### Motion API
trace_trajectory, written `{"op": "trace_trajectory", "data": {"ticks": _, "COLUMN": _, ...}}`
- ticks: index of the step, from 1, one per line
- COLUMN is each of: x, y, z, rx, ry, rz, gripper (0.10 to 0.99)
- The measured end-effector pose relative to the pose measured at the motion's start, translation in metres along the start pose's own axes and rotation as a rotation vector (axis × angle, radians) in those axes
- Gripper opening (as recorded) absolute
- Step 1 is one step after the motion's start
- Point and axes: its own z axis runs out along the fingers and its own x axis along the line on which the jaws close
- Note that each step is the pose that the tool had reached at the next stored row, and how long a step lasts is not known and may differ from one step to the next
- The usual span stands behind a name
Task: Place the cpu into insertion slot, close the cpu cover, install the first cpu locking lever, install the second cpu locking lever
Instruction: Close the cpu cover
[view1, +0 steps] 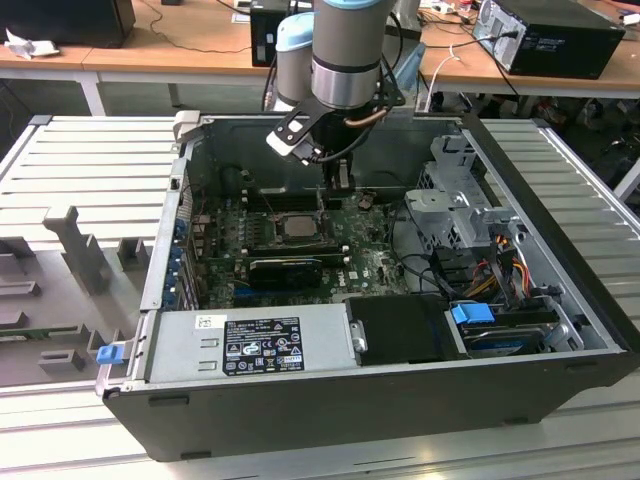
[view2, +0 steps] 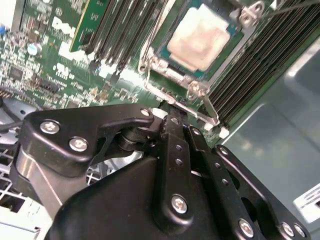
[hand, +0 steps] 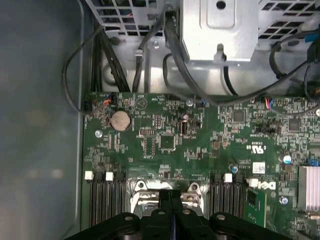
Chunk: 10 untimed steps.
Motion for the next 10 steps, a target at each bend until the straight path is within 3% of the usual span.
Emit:
{"op": "trace_trajectory", "data": {"ticks": 5, "x": 0.0003, "y": -0.0140, "z": -0.0004, "rx": 0.000, "ry": -0.0001, "rz": 0.000, "gripper": 0.106}}
{"op": "trace_trajectory", "data": {"ticks": 7, "x": 0.0005, "y": -0.0241, "z": -0.0007, "rx": -0.001, "ry": -0.0001, "rz": 0.000, "gripper": 0.106}}
{"op": "trace_trajectory", "data": {"ticks": 10, "x": 0.0006, "y": -0.0305, "z": -0.0005, "rx": -0.001, "ry": 0.0000, "rz": 0.000, "gripper": 0.106}}
